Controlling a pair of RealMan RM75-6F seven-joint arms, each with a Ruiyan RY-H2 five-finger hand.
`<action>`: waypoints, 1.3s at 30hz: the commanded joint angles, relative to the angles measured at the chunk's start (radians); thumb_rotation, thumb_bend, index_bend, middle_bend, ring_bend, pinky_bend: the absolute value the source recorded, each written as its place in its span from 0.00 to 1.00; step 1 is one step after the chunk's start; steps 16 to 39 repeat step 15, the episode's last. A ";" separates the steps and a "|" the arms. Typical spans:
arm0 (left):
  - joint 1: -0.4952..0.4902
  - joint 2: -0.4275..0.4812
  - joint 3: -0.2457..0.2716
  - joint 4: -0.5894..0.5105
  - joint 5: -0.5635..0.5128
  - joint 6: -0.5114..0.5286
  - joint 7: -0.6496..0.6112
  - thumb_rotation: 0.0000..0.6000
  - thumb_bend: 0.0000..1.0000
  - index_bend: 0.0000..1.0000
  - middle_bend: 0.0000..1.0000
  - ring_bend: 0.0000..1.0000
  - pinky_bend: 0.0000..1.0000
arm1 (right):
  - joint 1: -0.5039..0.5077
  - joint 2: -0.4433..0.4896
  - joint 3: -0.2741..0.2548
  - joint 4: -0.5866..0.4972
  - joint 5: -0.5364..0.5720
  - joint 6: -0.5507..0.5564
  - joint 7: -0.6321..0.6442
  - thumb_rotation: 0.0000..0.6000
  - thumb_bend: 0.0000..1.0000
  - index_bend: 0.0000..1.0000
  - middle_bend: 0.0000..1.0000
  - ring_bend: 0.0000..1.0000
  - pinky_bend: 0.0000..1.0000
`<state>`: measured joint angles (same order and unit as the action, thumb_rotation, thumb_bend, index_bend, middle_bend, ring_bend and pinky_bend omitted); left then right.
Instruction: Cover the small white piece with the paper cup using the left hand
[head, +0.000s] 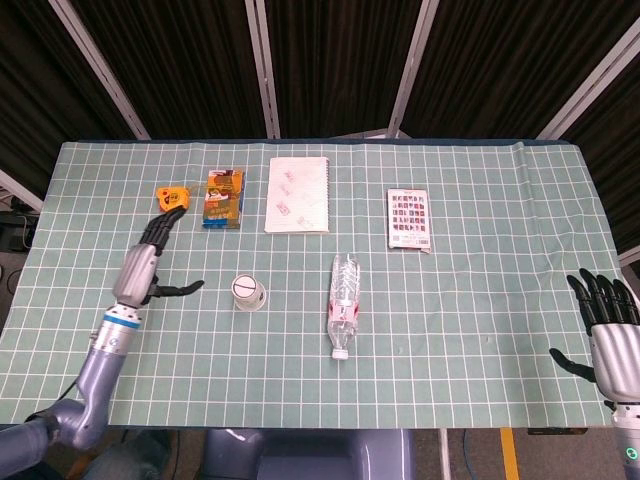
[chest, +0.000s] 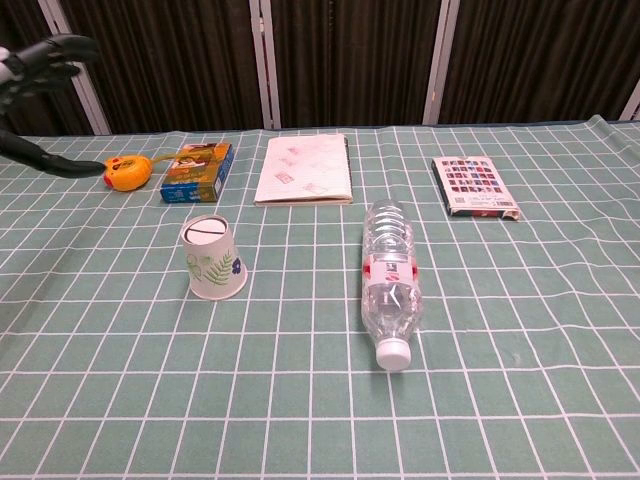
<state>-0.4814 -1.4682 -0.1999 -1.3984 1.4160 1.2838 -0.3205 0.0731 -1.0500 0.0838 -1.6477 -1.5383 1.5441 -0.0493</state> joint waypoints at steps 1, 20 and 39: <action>0.169 0.240 0.061 -0.175 -0.030 0.154 0.315 1.00 0.00 0.00 0.00 0.00 0.00 | -0.002 0.002 -0.005 -0.012 -0.018 0.009 -0.005 1.00 0.00 0.00 0.00 0.00 0.00; 0.313 0.336 0.178 -0.169 0.020 0.202 0.312 1.00 0.00 0.00 0.00 0.00 0.00 | -0.010 0.008 -0.009 -0.024 -0.040 0.029 -0.007 1.00 0.00 0.00 0.00 0.00 0.00; 0.313 0.336 0.178 -0.169 0.020 0.202 0.312 1.00 0.00 0.00 0.00 0.00 0.00 | -0.010 0.008 -0.009 -0.024 -0.040 0.029 -0.007 1.00 0.00 0.00 0.00 0.00 0.00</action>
